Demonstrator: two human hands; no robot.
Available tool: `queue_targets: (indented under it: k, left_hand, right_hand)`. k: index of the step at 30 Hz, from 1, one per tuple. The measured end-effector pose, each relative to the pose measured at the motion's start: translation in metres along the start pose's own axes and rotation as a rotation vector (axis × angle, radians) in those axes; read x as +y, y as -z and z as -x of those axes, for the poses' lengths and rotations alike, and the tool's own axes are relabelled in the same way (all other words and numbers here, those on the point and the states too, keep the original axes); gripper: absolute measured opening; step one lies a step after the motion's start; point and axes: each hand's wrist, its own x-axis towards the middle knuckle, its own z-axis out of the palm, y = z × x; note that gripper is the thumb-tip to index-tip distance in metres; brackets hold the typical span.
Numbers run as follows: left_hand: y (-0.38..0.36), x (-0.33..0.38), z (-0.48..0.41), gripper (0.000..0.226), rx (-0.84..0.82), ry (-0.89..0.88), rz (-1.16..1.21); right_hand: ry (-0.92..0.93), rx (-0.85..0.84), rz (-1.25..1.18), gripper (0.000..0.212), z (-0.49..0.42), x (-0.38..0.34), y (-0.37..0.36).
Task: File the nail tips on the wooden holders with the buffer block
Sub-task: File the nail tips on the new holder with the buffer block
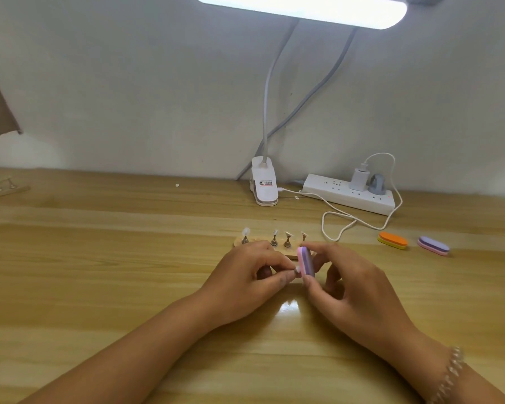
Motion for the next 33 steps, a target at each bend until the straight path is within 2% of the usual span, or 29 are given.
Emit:
queue_targets:
  k: [4,9,14,18,22,33]
  left_hand:
    - [0.001,0.0,0.0,0.012,-0.01,-0.031,-0.029]
    - [0.0,-0.001,0.0,0.012,0.02,0.028,-0.009]
    - [0.0,-0.001,0.0,0.013,0.014,0.023,-0.016]
    - [0.0,0.0,0.0,0.011,0.006,0.014,-0.008]
    - [0.0,0.001,0.003,0.012,-0.044,-0.027,-0.058]
    - [-0.001,0.002,0.001,0.013,0.008,-0.01,-0.026]
  right_hand:
    - [0.114,-0.033,0.023,0.043,0.006,-0.009,0.0]
    - [0.009,0.007,0.038,0.041,0.001,0.001,-0.002]
    - [0.053,-0.033,-0.02,0.036,0.006,-0.004,-0.003]
    - [-0.032,0.039,-0.021,0.036,0.0,0.004,-0.003]
    - [0.03,0.008,0.0,0.037,0.004,-0.002,-0.004]
    - [0.019,-0.005,-0.049,0.033,0.004,0.001,-0.003]
